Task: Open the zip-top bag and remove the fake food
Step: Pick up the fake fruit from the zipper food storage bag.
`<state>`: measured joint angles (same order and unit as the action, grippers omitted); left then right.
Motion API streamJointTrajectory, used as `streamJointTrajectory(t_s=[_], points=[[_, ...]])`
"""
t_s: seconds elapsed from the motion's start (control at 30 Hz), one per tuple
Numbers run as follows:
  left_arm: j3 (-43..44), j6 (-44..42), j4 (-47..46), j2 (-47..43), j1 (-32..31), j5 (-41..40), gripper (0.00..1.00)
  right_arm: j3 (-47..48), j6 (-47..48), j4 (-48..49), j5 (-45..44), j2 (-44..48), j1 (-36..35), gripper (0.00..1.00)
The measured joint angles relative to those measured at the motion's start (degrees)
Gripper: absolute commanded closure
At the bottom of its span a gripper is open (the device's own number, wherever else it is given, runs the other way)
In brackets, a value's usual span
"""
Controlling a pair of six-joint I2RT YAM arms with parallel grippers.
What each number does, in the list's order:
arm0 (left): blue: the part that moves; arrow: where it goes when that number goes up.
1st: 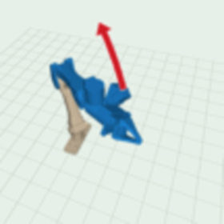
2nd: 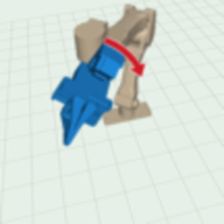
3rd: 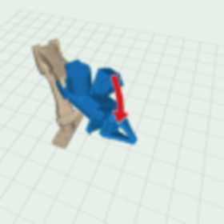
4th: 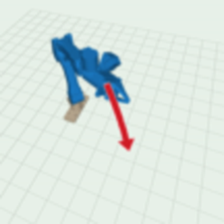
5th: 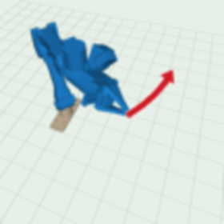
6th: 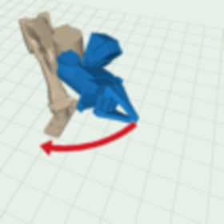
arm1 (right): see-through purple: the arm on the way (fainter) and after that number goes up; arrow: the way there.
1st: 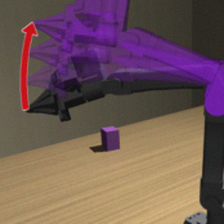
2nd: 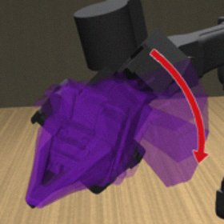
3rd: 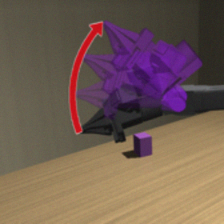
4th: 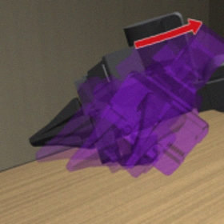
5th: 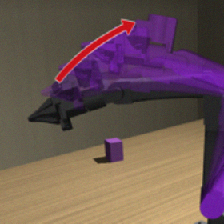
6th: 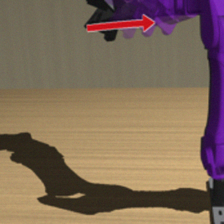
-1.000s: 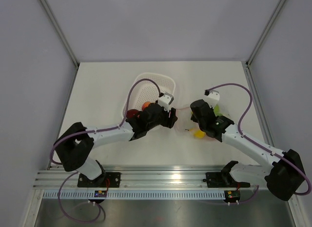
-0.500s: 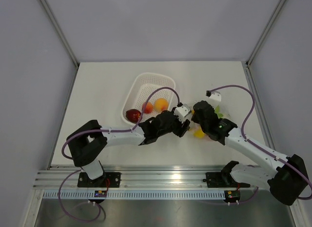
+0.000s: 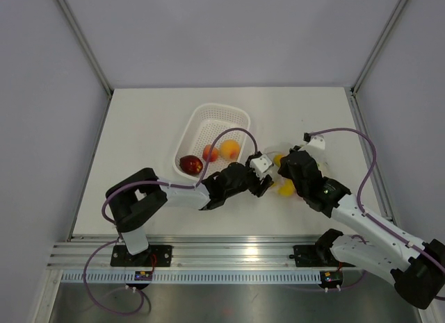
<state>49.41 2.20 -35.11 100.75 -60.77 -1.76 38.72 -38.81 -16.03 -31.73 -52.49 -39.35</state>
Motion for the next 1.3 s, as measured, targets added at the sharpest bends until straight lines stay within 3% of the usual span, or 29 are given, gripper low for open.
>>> streamJointTrajectory(t_s=[0.33, 0.7, 0.9, 1.3], points=[[0.24, -3.74, -2.71, 3.21, 0.22, 5.55, 0.33, -0.37, 0.09, 0.37, 0.85, 0.55, 0.00, 1.00], [0.92, -4.48, -2.69, 4.44, 1.16, 10.05, 0.41, -1.81, 0.63, 0.98, 1.44, 3.85, 0.00, 1.00], [2.03, -7.32, -2.10, 5.57, 1.20, 15.74, 0.41, -3.06, 0.85, 1.42, 1.86, 5.79, 0.00, 1.00], [5.75, -9.25, 0.74, 8.33, 1.22, 19.23, 0.41, -5.95, 0.46, 0.28, 2.27, 10.60, 0.70, 1.00]])
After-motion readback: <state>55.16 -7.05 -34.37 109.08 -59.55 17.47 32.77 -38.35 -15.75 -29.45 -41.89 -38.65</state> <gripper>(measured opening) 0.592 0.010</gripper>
